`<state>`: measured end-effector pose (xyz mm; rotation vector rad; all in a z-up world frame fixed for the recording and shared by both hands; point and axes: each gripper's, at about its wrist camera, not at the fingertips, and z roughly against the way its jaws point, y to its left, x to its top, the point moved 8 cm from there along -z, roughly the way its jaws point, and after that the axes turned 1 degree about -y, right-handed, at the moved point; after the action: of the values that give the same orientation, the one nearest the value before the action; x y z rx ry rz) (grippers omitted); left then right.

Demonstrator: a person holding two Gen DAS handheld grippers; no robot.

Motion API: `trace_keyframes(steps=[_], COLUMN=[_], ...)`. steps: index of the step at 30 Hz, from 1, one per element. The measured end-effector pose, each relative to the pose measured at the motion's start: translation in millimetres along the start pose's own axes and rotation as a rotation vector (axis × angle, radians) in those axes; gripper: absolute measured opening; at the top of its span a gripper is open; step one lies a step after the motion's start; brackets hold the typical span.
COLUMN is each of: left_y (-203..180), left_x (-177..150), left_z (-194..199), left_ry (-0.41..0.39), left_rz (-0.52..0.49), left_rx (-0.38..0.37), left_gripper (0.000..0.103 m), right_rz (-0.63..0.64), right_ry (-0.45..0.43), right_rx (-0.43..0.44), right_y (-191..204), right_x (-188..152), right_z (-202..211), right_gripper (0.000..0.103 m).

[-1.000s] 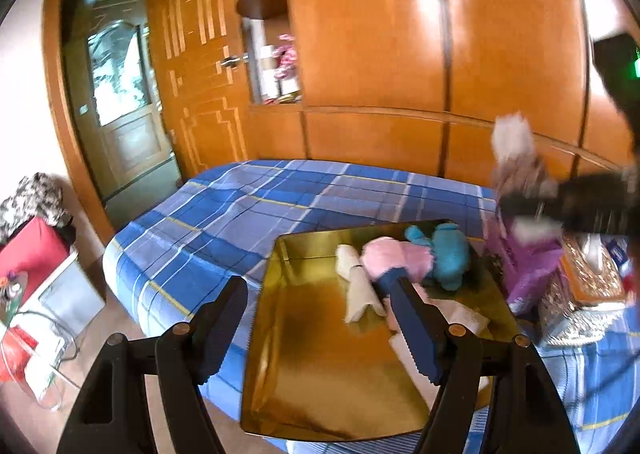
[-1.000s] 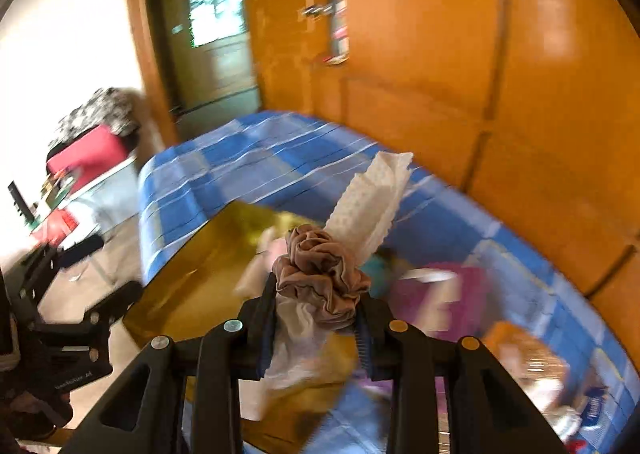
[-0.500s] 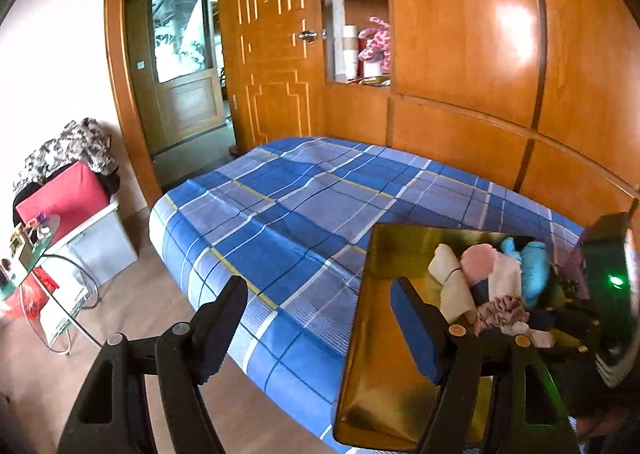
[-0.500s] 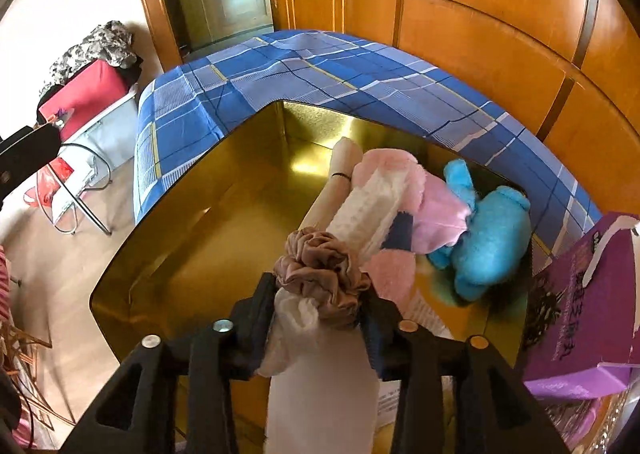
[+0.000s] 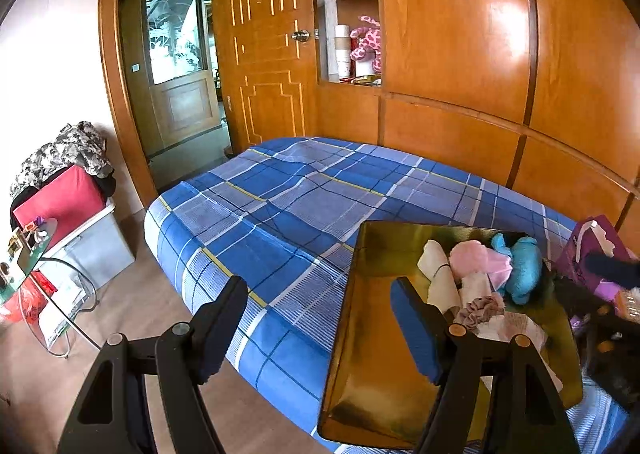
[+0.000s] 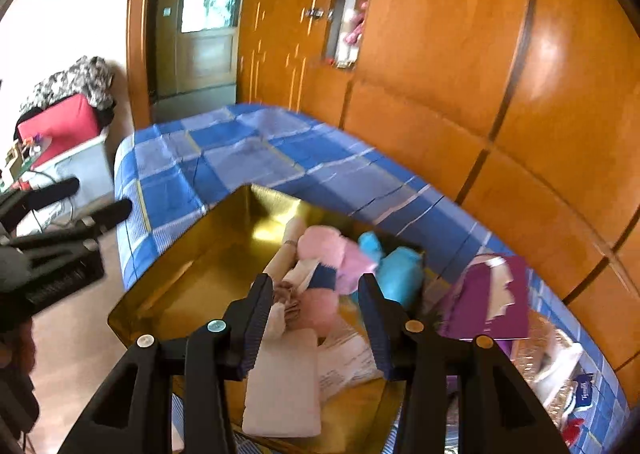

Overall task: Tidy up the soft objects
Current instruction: 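Carry the brown scrunchie to the gold tray and release it with the right tool, then move both tools from the tray back toward the remaining items on the bed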

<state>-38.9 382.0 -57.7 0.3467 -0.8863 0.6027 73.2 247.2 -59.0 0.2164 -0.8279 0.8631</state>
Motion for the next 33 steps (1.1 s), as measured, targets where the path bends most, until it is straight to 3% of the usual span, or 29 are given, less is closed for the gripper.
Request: trace_keyframes(steps=[18,33], left_y=[-62,-145], left_x=[11,36], left_z=[28,69], left_ry=[-0.039,-0.142], left_rz=[-0.091,-0.233], left_rx=[-0.083,-0.208], left_gripper=[0.074,0.076], right_rz=[-0.105,-0.367], right_ry=[-0.149,-0.203], right_rx=[-0.105,-0.259], right_y=[-53,-166], right_x=[9,-30], right_z=[69,119], right_gripper=[0.045,0.045])
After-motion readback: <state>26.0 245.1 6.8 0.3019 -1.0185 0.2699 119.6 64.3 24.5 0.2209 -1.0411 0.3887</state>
